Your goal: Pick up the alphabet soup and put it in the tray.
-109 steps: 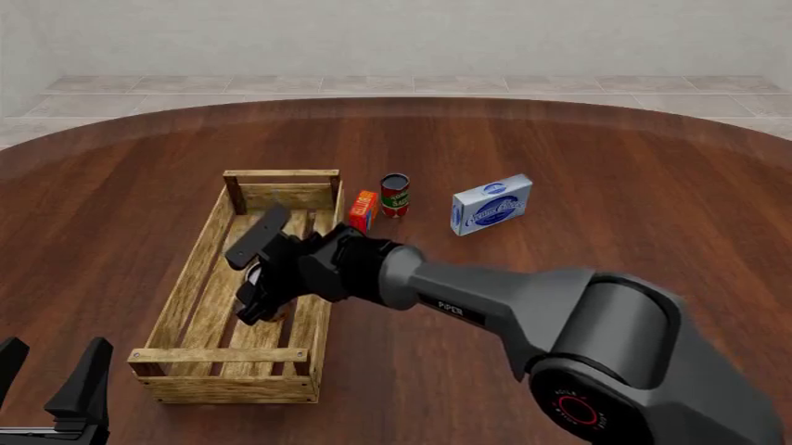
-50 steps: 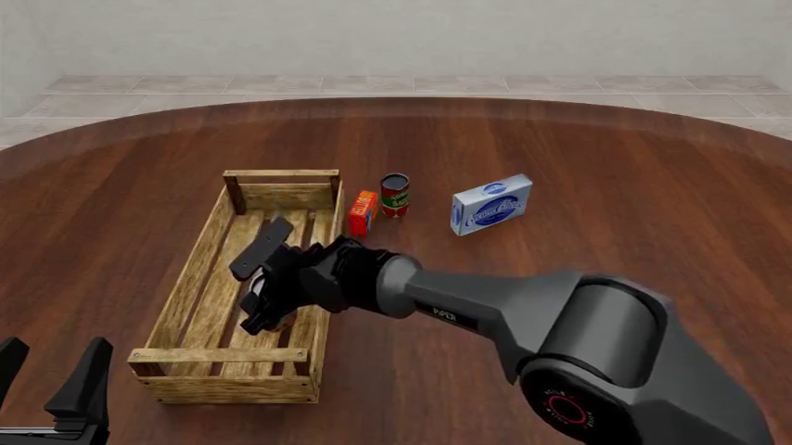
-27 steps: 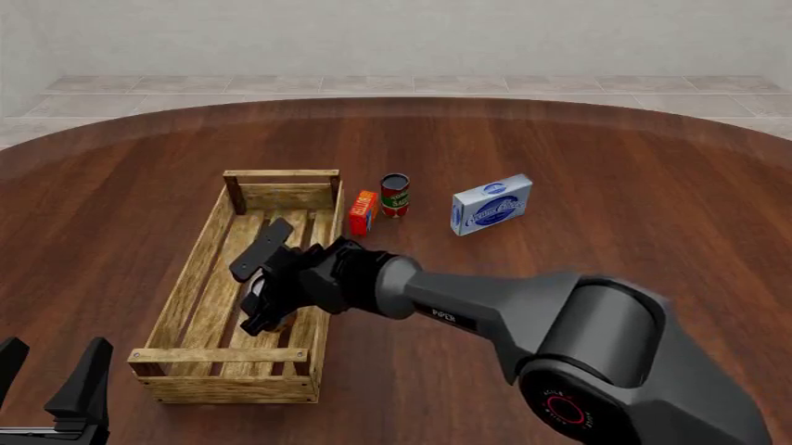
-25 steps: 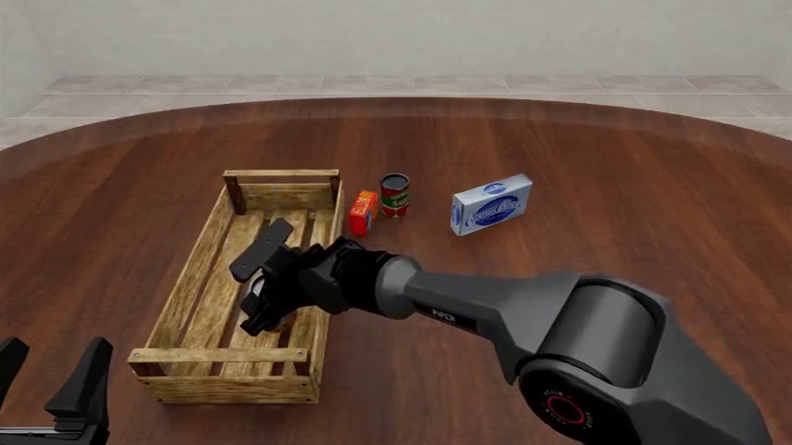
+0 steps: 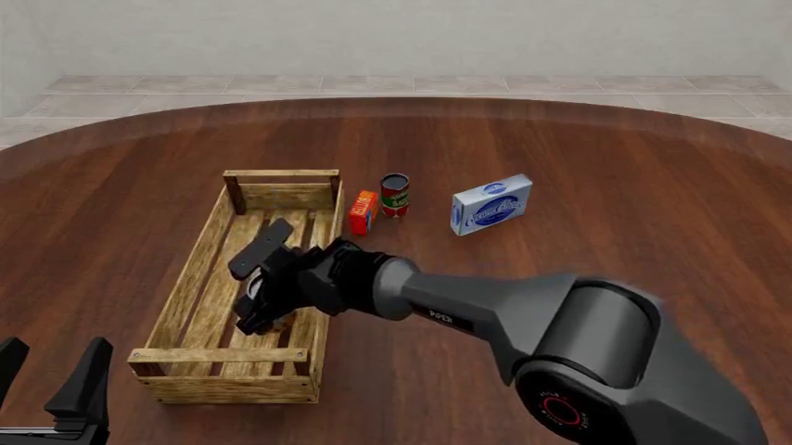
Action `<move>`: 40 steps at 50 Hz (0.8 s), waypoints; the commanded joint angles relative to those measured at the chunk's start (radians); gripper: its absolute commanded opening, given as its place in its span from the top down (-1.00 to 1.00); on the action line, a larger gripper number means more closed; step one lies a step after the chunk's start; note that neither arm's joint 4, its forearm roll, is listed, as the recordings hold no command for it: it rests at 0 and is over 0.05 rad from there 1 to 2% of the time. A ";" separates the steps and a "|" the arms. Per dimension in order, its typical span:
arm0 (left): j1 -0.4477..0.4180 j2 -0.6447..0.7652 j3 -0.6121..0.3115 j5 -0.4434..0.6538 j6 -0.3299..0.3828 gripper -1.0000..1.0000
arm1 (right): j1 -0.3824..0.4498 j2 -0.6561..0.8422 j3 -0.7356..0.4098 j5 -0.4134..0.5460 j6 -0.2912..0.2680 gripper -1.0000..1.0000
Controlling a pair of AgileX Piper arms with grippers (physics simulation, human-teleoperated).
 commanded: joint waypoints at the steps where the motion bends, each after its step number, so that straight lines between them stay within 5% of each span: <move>1: 0.000 0.000 0.000 0.000 0.000 -1.00 | 0.001 -0.002 -0.003 0.002 0.019 -1.00; 19: 0.000 0.000 0.000 0.000 0.000 -1.00 | -0.018 -0.126 0.055 0.016 -0.037 -1.00; 40: 0.000 0.000 0.000 0.000 0.000 -1.00 | -0.018 -0.558 0.166 0.106 -0.046 -1.00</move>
